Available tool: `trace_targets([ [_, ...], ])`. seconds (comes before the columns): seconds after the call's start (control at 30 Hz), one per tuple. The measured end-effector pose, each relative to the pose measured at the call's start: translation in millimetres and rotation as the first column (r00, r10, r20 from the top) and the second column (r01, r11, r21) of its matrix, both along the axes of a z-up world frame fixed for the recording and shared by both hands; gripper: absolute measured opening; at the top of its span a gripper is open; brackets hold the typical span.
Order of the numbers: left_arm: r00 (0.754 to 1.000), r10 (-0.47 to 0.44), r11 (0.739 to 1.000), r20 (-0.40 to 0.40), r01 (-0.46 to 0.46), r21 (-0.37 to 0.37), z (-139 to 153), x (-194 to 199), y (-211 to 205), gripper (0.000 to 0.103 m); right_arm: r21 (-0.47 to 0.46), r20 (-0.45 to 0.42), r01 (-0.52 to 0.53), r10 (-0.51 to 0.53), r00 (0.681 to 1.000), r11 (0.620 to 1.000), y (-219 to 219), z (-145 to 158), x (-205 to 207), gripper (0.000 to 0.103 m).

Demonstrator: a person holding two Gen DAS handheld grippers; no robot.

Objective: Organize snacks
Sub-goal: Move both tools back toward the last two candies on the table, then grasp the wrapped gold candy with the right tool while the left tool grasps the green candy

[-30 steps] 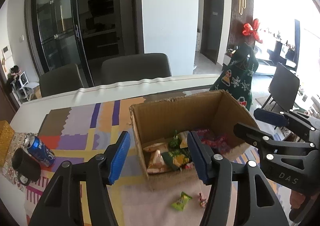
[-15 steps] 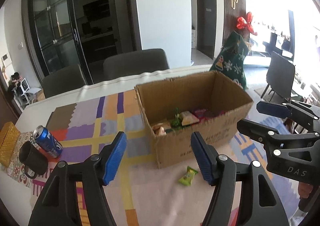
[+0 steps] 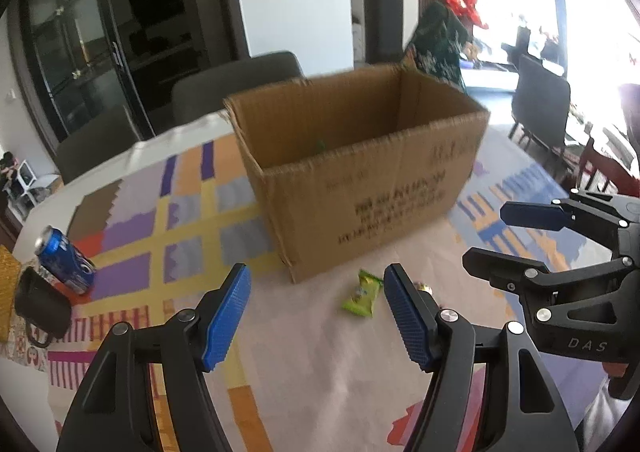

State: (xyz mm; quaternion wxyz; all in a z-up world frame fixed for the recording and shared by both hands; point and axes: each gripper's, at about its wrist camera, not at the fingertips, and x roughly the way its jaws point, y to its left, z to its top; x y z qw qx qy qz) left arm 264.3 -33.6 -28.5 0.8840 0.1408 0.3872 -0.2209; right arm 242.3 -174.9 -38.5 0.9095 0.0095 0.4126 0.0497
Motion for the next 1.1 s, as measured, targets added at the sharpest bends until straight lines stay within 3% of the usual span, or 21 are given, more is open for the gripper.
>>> trace_targets([
  [0.37,0.989,-0.103,0.992,-0.102,0.109,0.058,-57,10,-10,0.068,-0.004,-0.13,-0.015,0.015,0.991,1.0,3,-55,3,0.059],
  [0.63,0.984,-0.127,0.989,-0.125,0.136,0.064,-78,22,-19,0.068,0.008,-0.174,-0.021,0.022,0.984,1.0,2,-80,16,0.058],
  [0.73,0.981,-0.141,0.986,-0.134,0.151,0.068,-84,27,-24,0.063,0.017,-0.186,-0.027,0.03,0.982,0.999,3,-86,20,0.05],
  [1.1,0.972,-0.163,0.98,-0.172,0.179,0.085,-102,40,-41,0.052,0.045,-0.223,-0.046,0.055,0.973,0.998,6,-102,32,0.036],
])
